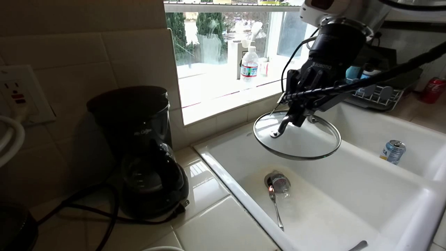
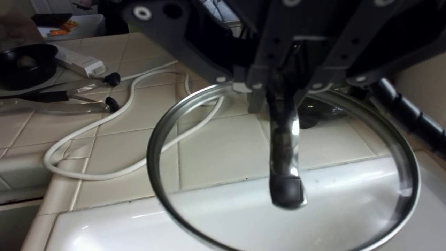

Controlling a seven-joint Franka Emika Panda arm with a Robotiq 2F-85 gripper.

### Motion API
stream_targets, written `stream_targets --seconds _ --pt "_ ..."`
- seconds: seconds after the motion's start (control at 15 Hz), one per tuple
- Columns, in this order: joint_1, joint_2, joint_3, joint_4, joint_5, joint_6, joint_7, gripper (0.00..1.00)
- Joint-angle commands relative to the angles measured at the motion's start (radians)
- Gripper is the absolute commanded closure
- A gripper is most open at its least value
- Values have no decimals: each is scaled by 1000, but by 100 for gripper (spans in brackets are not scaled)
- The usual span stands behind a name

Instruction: Put the lid on the counter on the left

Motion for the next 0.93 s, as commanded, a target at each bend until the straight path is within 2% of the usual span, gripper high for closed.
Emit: stream_targets --seconds 0.0,0.53,0.87 --pt "22 133 59 117 11 15 -87 95" --pt "11 409 185 332 -69 44 -157 95" --pt "2 510 234 375 -99 45 -193 95"
